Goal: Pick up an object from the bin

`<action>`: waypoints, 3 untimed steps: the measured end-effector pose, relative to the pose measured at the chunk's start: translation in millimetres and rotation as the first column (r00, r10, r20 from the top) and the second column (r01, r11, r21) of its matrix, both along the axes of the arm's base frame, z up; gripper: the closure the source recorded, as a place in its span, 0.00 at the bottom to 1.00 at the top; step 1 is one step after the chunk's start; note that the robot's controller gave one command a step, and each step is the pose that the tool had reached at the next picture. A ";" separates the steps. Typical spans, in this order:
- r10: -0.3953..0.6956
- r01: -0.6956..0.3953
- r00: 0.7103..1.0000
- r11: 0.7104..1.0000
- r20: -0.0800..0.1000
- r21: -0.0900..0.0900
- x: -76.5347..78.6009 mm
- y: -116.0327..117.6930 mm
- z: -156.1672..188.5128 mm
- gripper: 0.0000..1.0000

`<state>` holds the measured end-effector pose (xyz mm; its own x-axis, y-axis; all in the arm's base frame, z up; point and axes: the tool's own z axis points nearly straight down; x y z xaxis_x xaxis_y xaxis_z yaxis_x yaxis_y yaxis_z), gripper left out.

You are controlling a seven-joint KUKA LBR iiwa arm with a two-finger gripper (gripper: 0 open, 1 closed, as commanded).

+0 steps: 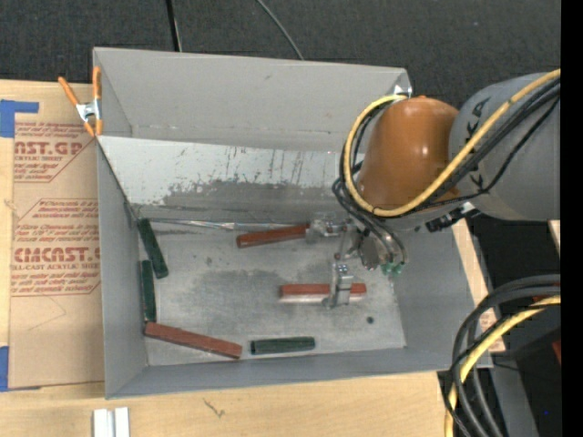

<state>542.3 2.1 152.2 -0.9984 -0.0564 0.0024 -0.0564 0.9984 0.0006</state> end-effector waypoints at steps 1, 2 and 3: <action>-0.174 0.174 0.985 0.985 0.004 0.000 3.6 -18.8 6.6 0.00; -0.087 0.087 0.996 0.996 0.008 0.000 -2.5 -26.4 -67.2 0.00; -0.242 0.242 0.970 0.970 0.006 0.001 -3.2 -24.8 -81.1 1.00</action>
Offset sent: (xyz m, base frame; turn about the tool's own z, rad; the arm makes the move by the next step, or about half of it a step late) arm -0.0060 -0.0291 -0.0822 0.0743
